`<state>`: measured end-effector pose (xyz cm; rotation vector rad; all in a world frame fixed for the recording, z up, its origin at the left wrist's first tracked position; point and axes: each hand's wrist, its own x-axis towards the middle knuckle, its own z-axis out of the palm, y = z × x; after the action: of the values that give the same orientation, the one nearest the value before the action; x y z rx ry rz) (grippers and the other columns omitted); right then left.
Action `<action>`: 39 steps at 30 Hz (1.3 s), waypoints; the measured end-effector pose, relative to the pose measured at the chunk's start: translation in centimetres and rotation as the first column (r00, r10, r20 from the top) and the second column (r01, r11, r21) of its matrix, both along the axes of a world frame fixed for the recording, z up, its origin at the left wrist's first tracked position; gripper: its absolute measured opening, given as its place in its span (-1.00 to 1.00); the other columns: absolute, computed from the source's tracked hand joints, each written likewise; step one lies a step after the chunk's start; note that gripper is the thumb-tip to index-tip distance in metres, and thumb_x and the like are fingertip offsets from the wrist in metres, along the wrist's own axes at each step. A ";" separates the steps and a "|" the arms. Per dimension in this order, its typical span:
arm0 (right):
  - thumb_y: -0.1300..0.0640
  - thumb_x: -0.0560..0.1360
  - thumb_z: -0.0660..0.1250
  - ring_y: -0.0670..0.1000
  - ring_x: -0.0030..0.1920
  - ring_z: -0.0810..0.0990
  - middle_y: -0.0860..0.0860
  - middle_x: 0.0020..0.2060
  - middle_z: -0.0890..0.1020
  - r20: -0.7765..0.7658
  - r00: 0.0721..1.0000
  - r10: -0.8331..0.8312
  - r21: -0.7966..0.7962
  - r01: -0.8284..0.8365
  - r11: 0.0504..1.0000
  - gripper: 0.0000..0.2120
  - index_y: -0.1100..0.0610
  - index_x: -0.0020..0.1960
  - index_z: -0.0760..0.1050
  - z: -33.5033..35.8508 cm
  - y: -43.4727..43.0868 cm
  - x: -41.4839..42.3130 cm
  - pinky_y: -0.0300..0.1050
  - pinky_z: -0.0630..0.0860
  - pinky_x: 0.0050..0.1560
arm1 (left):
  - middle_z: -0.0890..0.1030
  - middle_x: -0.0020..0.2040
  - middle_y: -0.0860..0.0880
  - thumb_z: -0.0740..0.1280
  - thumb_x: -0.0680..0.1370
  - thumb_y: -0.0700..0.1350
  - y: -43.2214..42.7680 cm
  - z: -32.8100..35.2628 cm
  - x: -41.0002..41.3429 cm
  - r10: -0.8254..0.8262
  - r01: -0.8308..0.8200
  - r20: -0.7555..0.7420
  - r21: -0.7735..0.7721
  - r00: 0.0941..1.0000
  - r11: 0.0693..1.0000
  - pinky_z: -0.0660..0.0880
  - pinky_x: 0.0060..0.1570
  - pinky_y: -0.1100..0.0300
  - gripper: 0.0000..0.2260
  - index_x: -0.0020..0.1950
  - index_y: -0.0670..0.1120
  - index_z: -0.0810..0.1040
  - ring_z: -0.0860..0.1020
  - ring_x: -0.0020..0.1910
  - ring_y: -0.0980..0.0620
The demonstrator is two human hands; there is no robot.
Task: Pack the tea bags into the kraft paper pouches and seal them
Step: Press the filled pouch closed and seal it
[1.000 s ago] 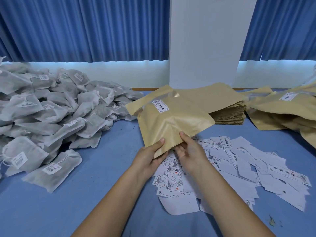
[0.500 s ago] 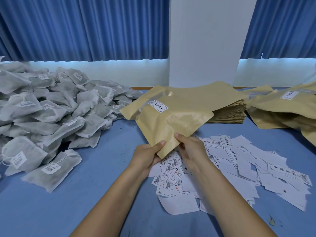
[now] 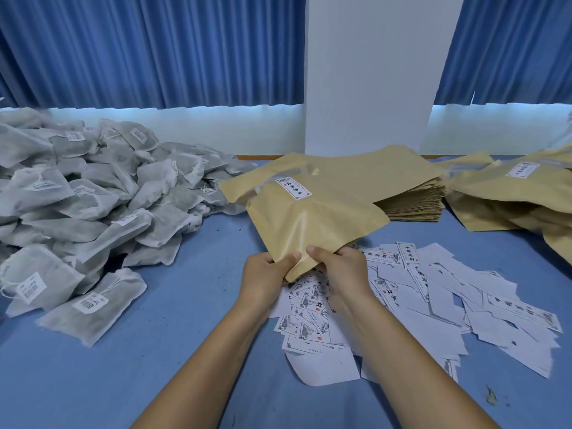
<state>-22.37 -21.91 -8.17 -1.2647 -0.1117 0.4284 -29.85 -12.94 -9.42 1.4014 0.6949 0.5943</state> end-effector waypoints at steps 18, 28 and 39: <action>0.43 0.46 0.34 0.06 -0.03 0.62 0.12 -0.07 0.63 -0.293 0.956 0.030 0.252 0.047 0.967 -0.85 0.25 -0.02 0.52 0.1 -0.2 2.1 -0.01 0.55 0.16 | 0.61 -0.48 0.03 0.49 0.44 -0.13 0.3 0.1 0.2 0.011 -0.004 -0.057 0.117 0.998 0.993 0.38 -0.51 0.41 -0.77 -0.40 -0.09 0.59 0.52 -0.54 0.17; 0.39 0.46 0.38 0.03 -0.09 0.65 0.11 -0.06 0.65 -0.211 0.976 0.052 0.276 0.009 0.961 -0.78 0.28 0.10 0.51 0.2 -0.6 2.3 -0.05 0.64 -0.18 | 0.66 -0.23 0.05 0.50 0.42 -0.11 0.7 0.3 0.0 0.130 -0.128 0.000 0.195 0.991 0.972 0.49 -0.16 0.28 -0.89 -0.20 -0.01 0.58 0.62 -0.19 0.02; 0.36 0.48 0.36 0.07 -0.12 0.64 0.14 -0.02 0.66 -0.008 0.995 0.101 0.237 -0.096 0.967 -0.74 0.27 0.16 0.52 0.3 -0.3 1.2 -0.01 0.59 -0.10 | 0.50 0.34 -0.06 0.51 0.39 0.03 1.1 0.2 0.1 0.143 0.004 -0.026 0.988 0.989 0.155 0.09 0.35 -0.36 -0.62 0.17 -0.01 0.61 0.29 0.44 -0.19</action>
<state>-21.14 -22.21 -7.90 -1.0223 -0.2039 0.4981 -29.73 -11.85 -9.20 2.7186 0.3880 1.1856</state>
